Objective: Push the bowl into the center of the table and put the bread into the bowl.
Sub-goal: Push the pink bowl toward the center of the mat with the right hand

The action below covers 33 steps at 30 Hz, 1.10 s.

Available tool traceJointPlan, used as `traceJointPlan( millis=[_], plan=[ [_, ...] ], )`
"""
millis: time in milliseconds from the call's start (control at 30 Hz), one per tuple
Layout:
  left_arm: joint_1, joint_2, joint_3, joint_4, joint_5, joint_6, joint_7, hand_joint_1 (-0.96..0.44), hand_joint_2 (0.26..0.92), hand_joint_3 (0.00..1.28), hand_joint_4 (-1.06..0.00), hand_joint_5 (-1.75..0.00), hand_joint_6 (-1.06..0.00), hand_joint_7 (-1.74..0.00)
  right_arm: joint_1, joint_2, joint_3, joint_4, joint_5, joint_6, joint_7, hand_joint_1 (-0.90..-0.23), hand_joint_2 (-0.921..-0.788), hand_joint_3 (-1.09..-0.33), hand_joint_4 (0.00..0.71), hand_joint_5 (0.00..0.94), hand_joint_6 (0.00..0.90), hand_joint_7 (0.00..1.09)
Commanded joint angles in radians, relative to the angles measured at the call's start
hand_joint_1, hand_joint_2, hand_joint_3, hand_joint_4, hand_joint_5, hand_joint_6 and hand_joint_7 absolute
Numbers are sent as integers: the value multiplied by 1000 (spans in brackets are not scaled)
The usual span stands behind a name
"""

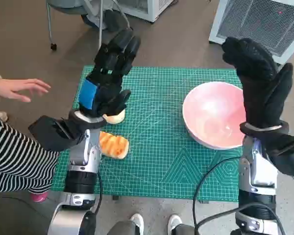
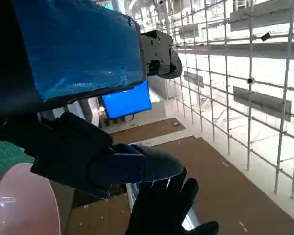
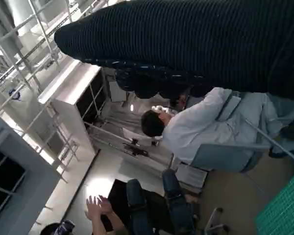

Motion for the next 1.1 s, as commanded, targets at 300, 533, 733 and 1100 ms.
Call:
traceJointPlan(
  millis=[300, 533, 733, 1100],
  plan=[
    [-27, 11, 2, 21, 4, -19, -2, -694, 921, 397, -122, -3, 1, -431, 25, 7, 0, 6, 1, 13, -1, -733, -921, -658, 190, 0, 143, 293],
    [-31, 10, 4, 28, -2, -18, -5, -694, 921, 399, -121, -2, 1, -431, 25, 7, 1, 5, -1, 11, -1, -731, -921, -656, 190, 0, 142, 293],
    [-29, 11, 3, 24, -3, -17, -7, -693, 921, 400, -123, -3, 1, -431, 24, 7, 0, 3, 0, 12, -1, -727, -921, -655, 190, 0, 142, 292],
    [-27, 14, 3, 19, -2, -15, -8, -693, 921, 401, -123, -2, 1, -431, 36, -34, -37, 15, 29, 6, 31, -734, -921, -652, 182, 0, 145, 293]
  ],
)
